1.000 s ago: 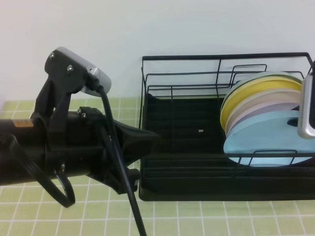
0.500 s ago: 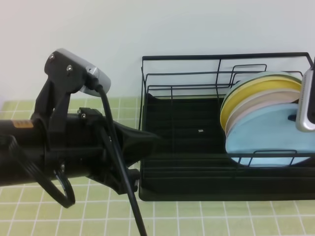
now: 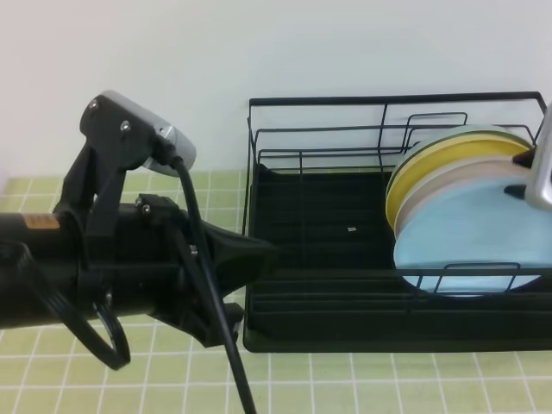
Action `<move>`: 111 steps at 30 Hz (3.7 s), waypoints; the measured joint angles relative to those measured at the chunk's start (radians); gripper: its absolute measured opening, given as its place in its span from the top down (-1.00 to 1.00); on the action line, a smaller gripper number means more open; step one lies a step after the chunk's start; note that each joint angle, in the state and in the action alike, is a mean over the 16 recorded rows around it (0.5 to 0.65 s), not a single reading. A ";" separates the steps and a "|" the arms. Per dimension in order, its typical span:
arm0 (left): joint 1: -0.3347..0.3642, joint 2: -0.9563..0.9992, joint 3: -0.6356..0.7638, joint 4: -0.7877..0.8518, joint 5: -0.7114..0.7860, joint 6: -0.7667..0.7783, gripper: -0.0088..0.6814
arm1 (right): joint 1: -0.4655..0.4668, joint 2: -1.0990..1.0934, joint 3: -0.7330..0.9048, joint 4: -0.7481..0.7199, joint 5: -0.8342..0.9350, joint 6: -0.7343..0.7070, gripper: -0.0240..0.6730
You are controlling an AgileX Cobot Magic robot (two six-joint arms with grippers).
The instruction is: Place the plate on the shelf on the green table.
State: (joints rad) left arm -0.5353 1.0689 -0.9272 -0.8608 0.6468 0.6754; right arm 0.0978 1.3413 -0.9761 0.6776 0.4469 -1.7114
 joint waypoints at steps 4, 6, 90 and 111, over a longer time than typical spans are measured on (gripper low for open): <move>0.000 0.000 0.000 0.019 0.015 -0.015 0.97 | 0.000 -0.028 0.000 0.015 -0.004 0.023 0.15; 0.000 0.000 0.000 0.027 0.026 -0.024 0.97 | 0.000 -0.038 0.000 0.017 -0.007 0.039 0.15; 0.229 -0.640 0.535 0.025 -0.326 0.018 0.97 | 0.000 -1.268 1.003 0.413 0.038 0.724 0.94; 0.469 -0.928 0.789 0.454 -0.414 -0.492 0.97 | 0.000 -1.268 1.003 0.426 0.055 0.733 0.94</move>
State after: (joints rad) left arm -0.0666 0.1409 -0.1385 -0.4072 0.2325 0.1833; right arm 0.0978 0.0728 0.0265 1.1032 0.5023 -0.9782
